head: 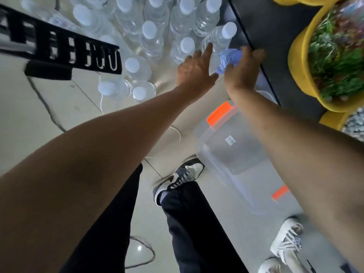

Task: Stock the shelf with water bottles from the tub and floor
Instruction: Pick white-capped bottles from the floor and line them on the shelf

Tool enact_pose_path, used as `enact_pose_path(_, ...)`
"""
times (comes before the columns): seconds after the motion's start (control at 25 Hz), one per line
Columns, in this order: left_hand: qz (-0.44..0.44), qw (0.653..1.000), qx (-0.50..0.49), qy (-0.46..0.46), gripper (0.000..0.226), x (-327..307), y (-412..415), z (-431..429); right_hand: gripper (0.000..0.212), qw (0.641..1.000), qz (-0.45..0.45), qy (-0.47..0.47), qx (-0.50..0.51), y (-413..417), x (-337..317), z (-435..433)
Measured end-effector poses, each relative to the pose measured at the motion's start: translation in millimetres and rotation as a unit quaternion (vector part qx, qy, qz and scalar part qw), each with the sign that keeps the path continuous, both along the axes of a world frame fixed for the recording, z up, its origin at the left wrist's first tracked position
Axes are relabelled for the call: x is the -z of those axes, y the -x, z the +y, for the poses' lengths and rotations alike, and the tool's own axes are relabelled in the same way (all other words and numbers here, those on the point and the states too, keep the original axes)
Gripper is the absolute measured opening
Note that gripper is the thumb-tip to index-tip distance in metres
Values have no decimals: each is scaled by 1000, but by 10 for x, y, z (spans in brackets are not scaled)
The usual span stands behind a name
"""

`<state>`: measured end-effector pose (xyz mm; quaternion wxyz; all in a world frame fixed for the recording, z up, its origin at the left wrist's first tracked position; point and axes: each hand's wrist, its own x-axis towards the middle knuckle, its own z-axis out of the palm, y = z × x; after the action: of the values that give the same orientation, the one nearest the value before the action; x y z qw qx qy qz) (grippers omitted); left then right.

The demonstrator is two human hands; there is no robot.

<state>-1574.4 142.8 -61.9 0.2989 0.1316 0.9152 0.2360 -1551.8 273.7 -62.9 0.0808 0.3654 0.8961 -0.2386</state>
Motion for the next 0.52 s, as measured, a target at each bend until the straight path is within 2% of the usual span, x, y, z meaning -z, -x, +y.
enact_pose_path(0.12, 13, 999, -28, -13, 61, 98, -77, 34, 37, 998, 5, -31, -48, -94, 52, -39)
enact_pose_path(0.24, 13, 998, -53, -22, 58, -7, -146, -98, 39, 998, -3, -25, -58, -174, -88, -89)
enact_pose_path(0.4, 21, 997, -68, -21, 49, -436, -295, -259, 33, 999, 32, 4, -35, -343, -566, -279)
enact_pose_path(0.52, 3, 992, -114, -58, 41, -1022, -336, -400, 23, 997, 63, 29, -16, -419, -1175, -407)
